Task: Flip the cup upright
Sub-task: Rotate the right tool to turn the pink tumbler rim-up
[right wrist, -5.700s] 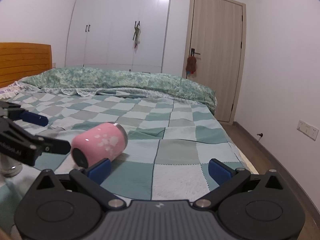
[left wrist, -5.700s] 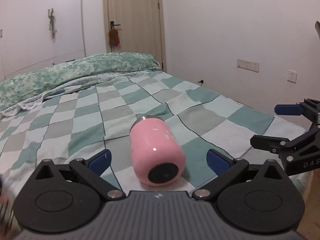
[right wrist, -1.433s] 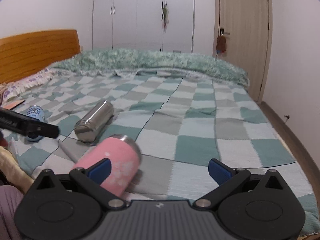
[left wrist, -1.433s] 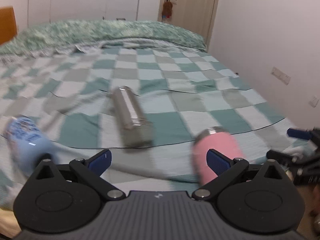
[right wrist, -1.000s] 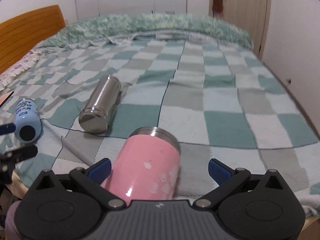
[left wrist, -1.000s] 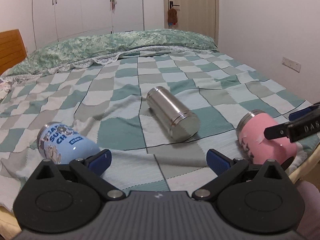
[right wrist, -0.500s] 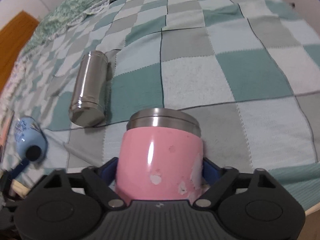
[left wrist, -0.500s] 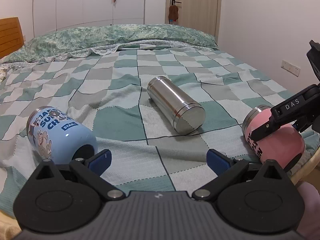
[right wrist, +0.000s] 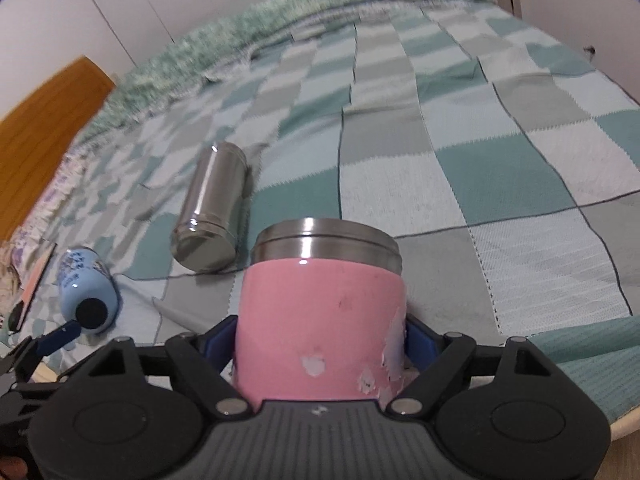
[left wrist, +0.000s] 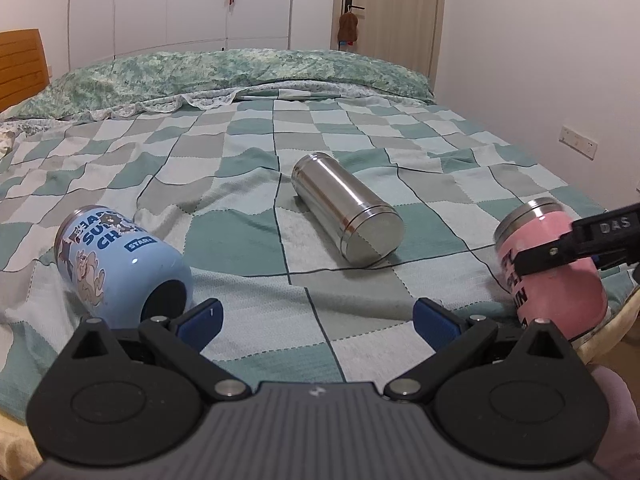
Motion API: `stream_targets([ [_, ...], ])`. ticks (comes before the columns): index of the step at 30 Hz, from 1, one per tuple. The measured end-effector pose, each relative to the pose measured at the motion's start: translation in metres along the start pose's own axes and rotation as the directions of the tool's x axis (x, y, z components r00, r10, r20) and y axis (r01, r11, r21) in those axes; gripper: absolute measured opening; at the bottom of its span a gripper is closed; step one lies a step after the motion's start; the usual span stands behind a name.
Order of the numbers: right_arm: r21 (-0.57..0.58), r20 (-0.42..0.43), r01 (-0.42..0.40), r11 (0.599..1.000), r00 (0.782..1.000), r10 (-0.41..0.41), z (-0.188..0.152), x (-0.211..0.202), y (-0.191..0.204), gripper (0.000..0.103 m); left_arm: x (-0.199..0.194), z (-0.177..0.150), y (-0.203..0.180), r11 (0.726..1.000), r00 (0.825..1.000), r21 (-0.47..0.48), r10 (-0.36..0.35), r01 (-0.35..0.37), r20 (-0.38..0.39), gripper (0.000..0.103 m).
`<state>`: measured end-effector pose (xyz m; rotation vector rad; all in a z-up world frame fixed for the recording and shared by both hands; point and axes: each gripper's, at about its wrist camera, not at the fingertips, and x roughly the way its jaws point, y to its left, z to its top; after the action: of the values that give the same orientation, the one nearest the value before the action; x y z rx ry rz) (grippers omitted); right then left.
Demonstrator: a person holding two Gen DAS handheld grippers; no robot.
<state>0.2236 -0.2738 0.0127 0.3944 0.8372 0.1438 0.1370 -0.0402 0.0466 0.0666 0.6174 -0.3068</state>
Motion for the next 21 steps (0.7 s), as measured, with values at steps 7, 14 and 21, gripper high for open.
stream_targets([
  [7, -0.033, 0.136, -0.057, 0.998, 0.989, 0.061, -0.016, -0.021, -0.009, 0.083, -0.004, -0.003, -0.003, 1.0, 1.0, -0.02, -0.005, 0.005, -0.004, 0.103],
  [14, -0.096, 0.289, -0.054, 0.994, 0.954, 0.08, -0.021, -0.038, -0.011, 0.083, -0.01, -0.002, -0.006, 0.999, 1.0, -0.046, -0.006, 0.006, 0.007, 0.103],
  [21, -0.2, 0.536, 0.197, 0.96, 0.842, -0.061, -0.003, -0.049, -0.02, 0.083, -0.012, 0.003, -0.013, 0.996, 0.999, -0.085, 0.012, -0.009, 0.034, 0.103],
])
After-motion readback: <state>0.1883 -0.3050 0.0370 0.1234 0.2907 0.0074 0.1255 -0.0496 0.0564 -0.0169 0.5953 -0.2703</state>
